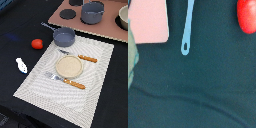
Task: Place the pan onto the stove and place the fish and sausage into the pan.
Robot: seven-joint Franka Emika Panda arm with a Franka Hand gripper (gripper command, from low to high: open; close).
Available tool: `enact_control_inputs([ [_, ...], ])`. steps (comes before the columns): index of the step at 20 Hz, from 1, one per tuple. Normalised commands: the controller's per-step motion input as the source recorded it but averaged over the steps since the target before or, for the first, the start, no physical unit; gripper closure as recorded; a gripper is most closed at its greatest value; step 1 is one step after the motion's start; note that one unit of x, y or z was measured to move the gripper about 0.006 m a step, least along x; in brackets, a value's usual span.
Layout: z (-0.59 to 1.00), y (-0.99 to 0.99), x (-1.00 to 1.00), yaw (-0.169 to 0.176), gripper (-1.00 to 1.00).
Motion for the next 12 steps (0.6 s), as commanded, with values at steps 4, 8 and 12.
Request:
enact_control_inputs([
  [4, -0.1, -0.11, 0.48, -0.111, -1.0],
  [8, -0.12, -0.16, 0.69, -0.095, -1.0],
  [12, -0.2, -0.23, 0.39, -0.027, -1.0],
])
